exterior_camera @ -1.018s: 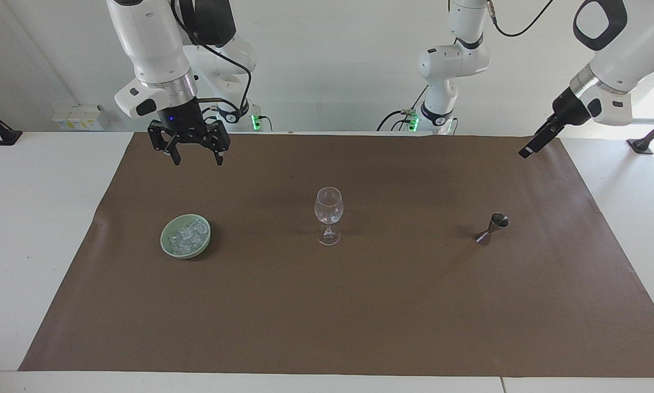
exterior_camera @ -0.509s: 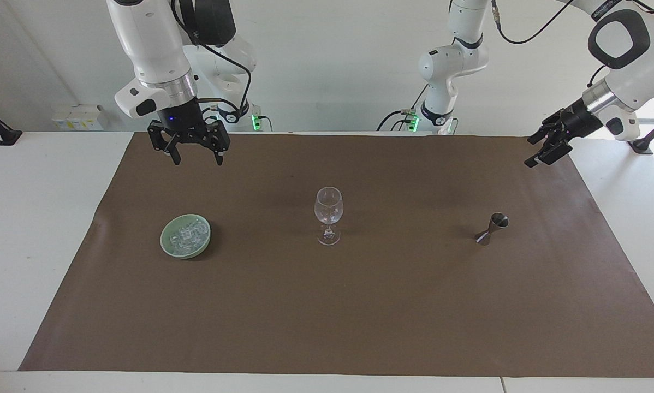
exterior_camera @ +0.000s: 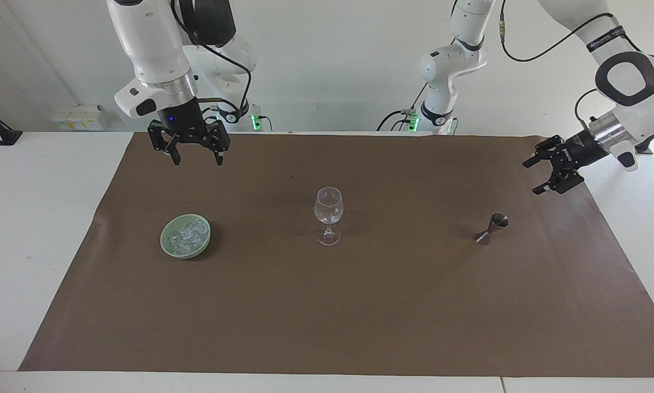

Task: Pour wine and add ice with both arms

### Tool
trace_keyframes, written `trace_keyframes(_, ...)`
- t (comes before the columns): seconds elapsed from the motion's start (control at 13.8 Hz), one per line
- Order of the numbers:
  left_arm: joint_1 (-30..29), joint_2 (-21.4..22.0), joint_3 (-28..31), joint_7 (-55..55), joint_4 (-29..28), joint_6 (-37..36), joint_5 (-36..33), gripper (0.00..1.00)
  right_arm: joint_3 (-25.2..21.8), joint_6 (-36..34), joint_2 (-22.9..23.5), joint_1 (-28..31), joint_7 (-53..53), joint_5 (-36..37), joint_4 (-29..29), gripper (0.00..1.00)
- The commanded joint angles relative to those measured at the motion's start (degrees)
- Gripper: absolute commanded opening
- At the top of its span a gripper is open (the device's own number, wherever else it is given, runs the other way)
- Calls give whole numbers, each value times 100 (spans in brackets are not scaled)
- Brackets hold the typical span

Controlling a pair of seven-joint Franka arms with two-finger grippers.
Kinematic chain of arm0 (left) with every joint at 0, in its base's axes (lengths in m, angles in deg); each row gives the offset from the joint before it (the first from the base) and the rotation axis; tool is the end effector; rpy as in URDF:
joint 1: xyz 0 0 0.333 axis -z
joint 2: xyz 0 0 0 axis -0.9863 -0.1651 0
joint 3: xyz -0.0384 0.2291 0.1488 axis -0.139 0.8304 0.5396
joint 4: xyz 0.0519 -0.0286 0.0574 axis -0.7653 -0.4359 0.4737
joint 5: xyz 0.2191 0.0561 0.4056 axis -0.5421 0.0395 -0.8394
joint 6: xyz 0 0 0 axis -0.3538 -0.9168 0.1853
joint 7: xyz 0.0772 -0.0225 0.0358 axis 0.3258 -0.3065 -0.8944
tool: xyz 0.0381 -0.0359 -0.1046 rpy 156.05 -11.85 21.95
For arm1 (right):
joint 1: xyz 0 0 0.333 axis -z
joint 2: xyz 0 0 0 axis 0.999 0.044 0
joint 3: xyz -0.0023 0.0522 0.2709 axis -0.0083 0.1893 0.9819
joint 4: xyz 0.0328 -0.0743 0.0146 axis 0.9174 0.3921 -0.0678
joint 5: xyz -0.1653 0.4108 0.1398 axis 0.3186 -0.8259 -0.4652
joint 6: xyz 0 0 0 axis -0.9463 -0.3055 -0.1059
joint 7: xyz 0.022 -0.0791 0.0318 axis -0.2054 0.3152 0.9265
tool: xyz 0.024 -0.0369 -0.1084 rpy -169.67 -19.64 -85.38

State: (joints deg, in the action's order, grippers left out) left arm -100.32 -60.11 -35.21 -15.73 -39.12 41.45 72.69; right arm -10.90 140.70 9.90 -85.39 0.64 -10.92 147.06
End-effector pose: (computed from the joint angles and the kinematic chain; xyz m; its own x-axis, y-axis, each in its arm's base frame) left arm 0.5978 0.1454 0.3917 0.1515 0.8173 -0.5559 0.9884 -0.1330 0.0737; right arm 0.6326 0.0886 0.5528 0.9944 -0.0294 0.1014 -0.0288 -0.9996 -0.0081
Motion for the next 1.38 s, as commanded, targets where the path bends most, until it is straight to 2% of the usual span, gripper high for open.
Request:
trace_keyframes(0.0, -249, -13, -52, -82, -397, 329, 586, 100, 56, 40, -100, 90, 82, 28, 126, 100)
trace_keyframes(0.29, -540, -584, -52, -73, -626, 496, 1702, 100, 65, 40, -100, 90, 82, 28, 126, 100)
trace_keyframes(0.58, -742, -637, -52, -55, -1320, 953, 2819, 100, 56, 40, -100, 90, 82, 28, 126, 100)
trace_keyframes(0.87, -786, -778, -61, -3, -1549, 1051, 3268, 100, 56, 40, -109, 90, 82, 28, 126, 100)
trace_keyframes(1.31, -664, -954, -61, 840, -1945, 1375, 4060, 100, 56, 40, -100, 90, 82, 28, 126, 100)
